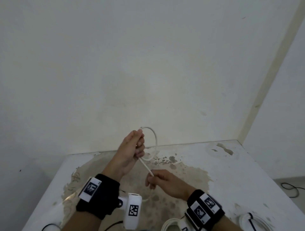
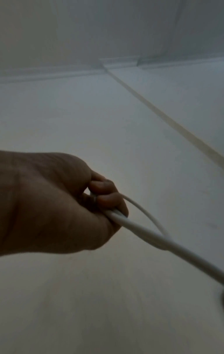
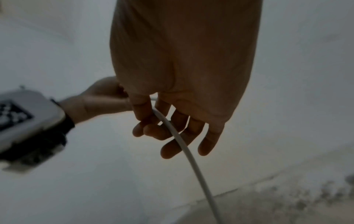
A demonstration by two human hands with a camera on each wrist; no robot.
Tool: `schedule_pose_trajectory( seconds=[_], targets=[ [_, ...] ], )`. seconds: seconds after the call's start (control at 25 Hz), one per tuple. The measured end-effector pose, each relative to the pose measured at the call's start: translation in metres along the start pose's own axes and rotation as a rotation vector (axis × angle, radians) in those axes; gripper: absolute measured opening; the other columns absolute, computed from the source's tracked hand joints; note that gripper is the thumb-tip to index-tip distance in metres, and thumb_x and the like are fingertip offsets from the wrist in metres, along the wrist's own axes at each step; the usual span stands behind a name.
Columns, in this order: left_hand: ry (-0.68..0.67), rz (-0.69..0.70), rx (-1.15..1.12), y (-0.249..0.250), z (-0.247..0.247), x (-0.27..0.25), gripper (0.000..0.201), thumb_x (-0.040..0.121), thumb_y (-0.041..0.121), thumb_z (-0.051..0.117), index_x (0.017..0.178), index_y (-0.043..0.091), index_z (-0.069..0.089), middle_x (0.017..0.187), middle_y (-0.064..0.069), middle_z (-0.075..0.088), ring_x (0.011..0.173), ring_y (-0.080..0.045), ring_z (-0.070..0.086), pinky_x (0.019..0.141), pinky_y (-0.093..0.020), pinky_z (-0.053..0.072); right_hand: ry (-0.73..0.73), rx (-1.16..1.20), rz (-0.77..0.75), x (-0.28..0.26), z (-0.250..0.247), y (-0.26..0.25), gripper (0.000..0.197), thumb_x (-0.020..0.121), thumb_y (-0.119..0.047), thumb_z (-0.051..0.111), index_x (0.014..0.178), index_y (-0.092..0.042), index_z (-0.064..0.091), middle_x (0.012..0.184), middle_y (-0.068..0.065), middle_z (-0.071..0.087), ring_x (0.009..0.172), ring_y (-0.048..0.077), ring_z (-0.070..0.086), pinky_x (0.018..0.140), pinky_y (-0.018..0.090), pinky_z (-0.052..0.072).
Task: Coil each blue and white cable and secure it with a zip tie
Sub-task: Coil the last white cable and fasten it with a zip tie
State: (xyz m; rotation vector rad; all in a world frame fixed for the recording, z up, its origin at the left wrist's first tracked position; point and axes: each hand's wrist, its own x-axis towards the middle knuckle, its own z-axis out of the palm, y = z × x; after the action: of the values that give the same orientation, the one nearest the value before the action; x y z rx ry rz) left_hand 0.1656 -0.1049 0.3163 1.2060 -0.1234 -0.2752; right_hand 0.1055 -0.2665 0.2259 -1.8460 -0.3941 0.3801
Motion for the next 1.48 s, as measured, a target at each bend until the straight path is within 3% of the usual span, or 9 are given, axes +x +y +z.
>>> schedule_pose_trajectory(
  seconds=[0.16, 0.24, 0.48, 0.6, 0.8, 0.92, 1.08, 1.32, 1.48],
  targets=[
    [0.101, -0.067, 0.059, 0.057, -0.047, 0.000, 0.031, 0.104, 0.029, 0.038, 0.074, 0.019, 0.043, 0.050, 0.010, 0.025, 0.034, -0.002, 0.018, 0.037, -0.017, 0.009, -0.066, -0.492, 0.053, 0.015, -0.057, 0.008, 0.031, 0.104, -0.040, 0.043, 0.081, -0.036, 0.063, 0.090, 0.010, 0.065, 0.084, 0.033, 0.061, 0.078, 0.044, 0.049],
    [0.140, -0.077, 0.015, 0.080, -0.073, -0.004, 0.030, 0.101, 0.029, 0.035, 0.074, 0.019, 0.042, 0.050, 0.009, 0.024, 0.033, -0.003, 0.018, 0.037, -0.018, 0.009, -0.017, -0.604, 0.104, 0.022, -0.094, 0.008, 0.034, 0.105, -0.041, 0.042, 0.075, -0.035, 0.059, 0.082, 0.000, 0.063, 0.078, 0.025, 0.060, 0.075, 0.038, 0.046],
    [0.056, -0.111, 0.024, 0.078, -0.094, -0.024, 0.027, 0.104, 0.025, 0.037, 0.084, 0.012, 0.051, 0.053, 0.007, 0.032, 0.038, -0.003, 0.025, 0.035, -0.016, 0.022, 0.078, -0.571, 0.353, 0.032, -0.163, -0.019, 0.031, 0.098, -0.036, 0.049, 0.072, -0.019, 0.055, 0.082, 0.010, 0.053, 0.063, 0.019, 0.040, 0.063, 0.030, 0.036],
    [0.025, -0.164, 0.172, 0.043, -0.070, -0.024, 0.027, 0.104, 0.026, 0.040, 0.084, 0.011, 0.052, 0.051, 0.006, 0.033, 0.040, -0.006, 0.032, 0.041, -0.018, 0.030, 0.233, -0.245, 0.349, 0.031, -0.151, -0.043, 0.027, 0.100, -0.027, 0.043, 0.085, -0.010, 0.058, 0.074, 0.003, 0.035, 0.053, 0.015, 0.028, 0.051, 0.028, 0.030],
    [0.077, -0.234, 0.068, -0.013, -0.032, -0.014, 0.031, 0.105, 0.026, 0.034, 0.080, 0.014, 0.048, 0.048, 0.007, 0.036, 0.040, -0.009, 0.042, 0.045, -0.020, 0.036, 0.562, 0.005, 0.044, 0.023, -0.077, -0.072, 0.025, 0.104, -0.024, 0.047, 0.099, -0.008, 0.065, 0.069, -0.001, 0.050, 0.049, 0.010, 0.036, 0.045, 0.022, 0.030],
    [0.100, -0.268, -0.072, -0.026, -0.019, -0.010, 0.032, 0.105, 0.026, 0.036, 0.081, 0.013, 0.053, 0.051, 0.003, 0.048, 0.041, -0.008, 0.044, 0.042, -0.019, 0.038, 0.519, -0.076, -0.166, 0.015, -0.019, -0.074, 0.019, 0.104, -0.021, 0.049, 0.107, -0.013, 0.066, 0.070, -0.006, 0.058, 0.054, 0.004, 0.048, 0.052, 0.019, 0.040],
    [0.105, -0.257, -0.166, -0.027, -0.013, -0.011, 0.036, 0.101, 0.023, 0.047, 0.075, 0.009, 0.067, 0.069, -0.005, 0.072, 0.062, -0.016, 0.070, 0.065, -0.031, 0.055, 0.440, -0.298, -0.247, 0.001, 0.024, -0.052, 0.029, 0.102, -0.025, 0.054, 0.128, -0.023, 0.066, 0.102, -0.004, 0.071, 0.075, -0.002, 0.057, 0.071, 0.017, 0.046],
    [0.066, -0.352, -0.429, -0.027, -0.021, -0.007, 0.032, 0.104, 0.022, 0.033, 0.089, 0.010, 0.059, 0.048, 0.009, 0.034, 0.034, -0.005, 0.030, 0.037, -0.018, 0.031, 0.427, -0.298, -0.252, -0.021, 0.039, -0.009, 0.021, 0.101, -0.030, 0.055, 0.116, -0.026, 0.068, 0.084, -0.012, 0.059, 0.074, 0.006, 0.054, 0.068, 0.020, 0.045],
    [0.017, -0.389, -0.401, -0.026, -0.033, -0.010, 0.032, 0.097, 0.018, 0.031, 0.084, 0.010, 0.059, 0.045, 0.009, 0.026, 0.031, -0.005, 0.024, 0.034, -0.019, 0.024, 0.437, -0.782, -0.217, -0.044, 0.032, 0.034, 0.021, 0.099, -0.039, 0.050, 0.105, -0.030, 0.068, 0.087, -0.008, 0.050, 0.077, 0.010, 0.048, 0.067, 0.026, 0.040]
  ],
)
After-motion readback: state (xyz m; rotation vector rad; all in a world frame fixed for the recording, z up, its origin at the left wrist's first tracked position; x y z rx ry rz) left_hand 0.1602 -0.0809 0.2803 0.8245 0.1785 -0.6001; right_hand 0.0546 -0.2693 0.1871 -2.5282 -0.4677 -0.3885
